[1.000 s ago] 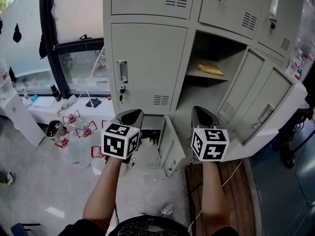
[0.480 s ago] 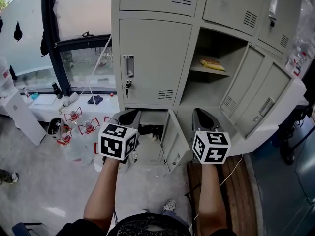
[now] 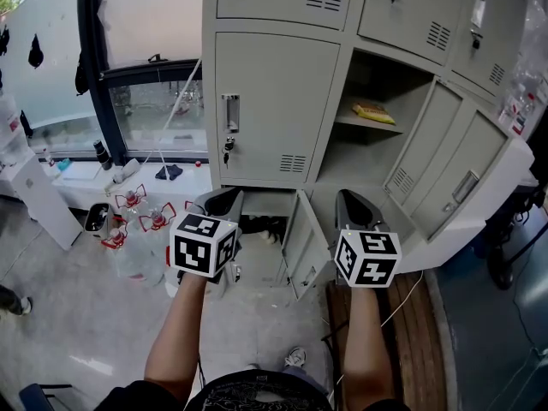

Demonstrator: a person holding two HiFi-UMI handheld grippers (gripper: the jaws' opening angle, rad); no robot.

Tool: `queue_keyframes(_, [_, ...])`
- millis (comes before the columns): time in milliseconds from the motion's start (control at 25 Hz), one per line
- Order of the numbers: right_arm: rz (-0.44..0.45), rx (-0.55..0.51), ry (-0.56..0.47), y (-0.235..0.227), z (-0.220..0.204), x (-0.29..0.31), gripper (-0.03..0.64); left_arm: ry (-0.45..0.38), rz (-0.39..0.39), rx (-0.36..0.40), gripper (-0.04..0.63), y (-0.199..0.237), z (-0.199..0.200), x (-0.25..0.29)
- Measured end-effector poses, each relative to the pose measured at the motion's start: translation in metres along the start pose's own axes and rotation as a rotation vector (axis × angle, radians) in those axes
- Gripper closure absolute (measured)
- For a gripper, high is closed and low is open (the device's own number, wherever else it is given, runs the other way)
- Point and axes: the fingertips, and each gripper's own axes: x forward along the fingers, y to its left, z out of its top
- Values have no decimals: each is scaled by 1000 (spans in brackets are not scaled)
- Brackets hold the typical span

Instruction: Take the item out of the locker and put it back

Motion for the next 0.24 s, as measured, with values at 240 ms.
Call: queue_keyframes(240, [8, -3, -6, 2, 1, -3, 591, 2, -4, 5, 592, -4, -1, -1])
